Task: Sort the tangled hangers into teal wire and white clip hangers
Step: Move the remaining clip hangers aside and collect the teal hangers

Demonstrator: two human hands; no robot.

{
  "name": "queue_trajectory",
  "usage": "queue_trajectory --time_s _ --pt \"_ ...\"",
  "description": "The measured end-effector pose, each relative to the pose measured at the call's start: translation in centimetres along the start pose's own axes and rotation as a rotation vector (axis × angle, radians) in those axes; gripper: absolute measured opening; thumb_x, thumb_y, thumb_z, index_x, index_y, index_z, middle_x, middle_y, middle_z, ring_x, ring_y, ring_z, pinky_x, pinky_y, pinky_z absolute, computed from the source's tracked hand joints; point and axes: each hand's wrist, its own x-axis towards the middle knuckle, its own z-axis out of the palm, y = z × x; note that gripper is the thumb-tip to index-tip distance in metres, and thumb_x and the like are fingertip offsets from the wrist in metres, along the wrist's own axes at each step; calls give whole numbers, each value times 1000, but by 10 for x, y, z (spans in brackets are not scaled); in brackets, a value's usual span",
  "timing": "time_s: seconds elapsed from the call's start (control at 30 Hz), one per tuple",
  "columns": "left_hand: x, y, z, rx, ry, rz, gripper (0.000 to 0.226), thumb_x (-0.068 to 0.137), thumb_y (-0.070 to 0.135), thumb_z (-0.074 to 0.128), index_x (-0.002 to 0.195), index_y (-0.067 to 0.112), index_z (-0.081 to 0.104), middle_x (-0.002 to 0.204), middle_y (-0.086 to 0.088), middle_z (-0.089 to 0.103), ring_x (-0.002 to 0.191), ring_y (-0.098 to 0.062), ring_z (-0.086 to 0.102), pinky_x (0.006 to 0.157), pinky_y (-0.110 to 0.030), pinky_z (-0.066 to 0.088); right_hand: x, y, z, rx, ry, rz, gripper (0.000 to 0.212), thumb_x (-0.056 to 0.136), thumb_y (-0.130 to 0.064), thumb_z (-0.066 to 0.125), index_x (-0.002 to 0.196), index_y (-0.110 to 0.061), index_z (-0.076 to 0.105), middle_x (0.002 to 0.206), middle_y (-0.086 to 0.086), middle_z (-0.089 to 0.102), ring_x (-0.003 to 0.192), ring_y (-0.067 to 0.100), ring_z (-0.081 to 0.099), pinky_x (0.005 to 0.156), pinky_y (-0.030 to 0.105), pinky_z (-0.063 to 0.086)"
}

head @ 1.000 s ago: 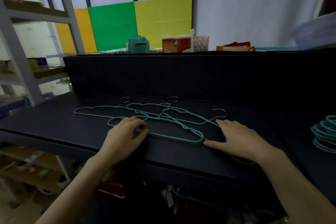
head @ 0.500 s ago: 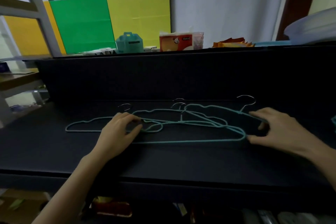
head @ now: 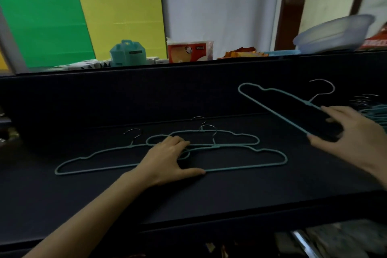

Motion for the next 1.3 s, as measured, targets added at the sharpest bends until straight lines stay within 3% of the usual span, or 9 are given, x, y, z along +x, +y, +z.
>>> queue_trajectory --time_s 0.13,0.23,0.33,0.5,0.73,0.9,1.1,1.2,1.3 --pt "12 5 7 5 33 107 115 51 93 21 137 20 40 119 9 45 112 -8 42 97 -23 38 -27 -6 -12 25 5 22 82 62 -63 54 131 -18 52 130 2 55 113 26 55 85 47 51" --pt "14 7 11 -31 28 144 114 51 92 19 134 19 44 113 9 44 107 -8 42 95 -23 39 -43 -9 -16 24 -8 74 67 71 -48 68 131 -24 51 133 -1 53 117 23 53 87 43 48" --pt "13 9 11 4 47 162 109 52 93 25 127 18 48 107 8 45 103 -9 42 93 -23 40 -57 -11 -17 8 -25 112 64 72 -45 70 130 -28 51 136 -4 51 120 21 51 91 43 47" --pt "11 12 7 60 129 210 92 58 85 29 116 18 52 105 7 48 98 -9 46 87 -22 42 -79 -9 -24 54 -4 91 59 73 -36 73 127 -22 55 131 -2 54 120 21 51 95 41 44" --pt "15 36 -13 19 188 264 110 51 93 24 124 16 50 113 7 49 95 -12 55 80 -25 48 -106 10 -48 42 25 92 55 73 -33 73 124 -22 56 127 -4 54 119 17 49 93 28 37" --pt "36 77 -18 -53 240 340 116 51 95 15 123 13 55 110 7 51 92 -13 57 78 -25 49 -117 44 -76 41 33 111 56 76 -56 61 123 -28 55 123 -16 47 119 5 41 99 28 34" --pt "68 158 -10 -69 244 416 119 51 96 13 127 13 52 112 6 49 92 -14 56 77 -25 49 -130 107 -117 -36 85 124 58 71 -66 48 118 -32 56 120 -18 45 114 1 38 96 26 33" --pt "83 206 -2 -79 261 446 119 51 95 11 127 13 51 112 5 49 94 -16 56 78 -25 47 -138 147 -138 -46 84 143 50 71 -65 48 112 -38 53 119 -17 47 114 7 43 95 31 38" --pt "96 251 10 -85 268 462 121 51 95 10 128 11 50 111 4 50 96 -17 56 78 -26 47 -144 186 -157 -58 96 136 45 74 -59 54 110 -33 59 120 -15 50 111 5 43 93 27 33"
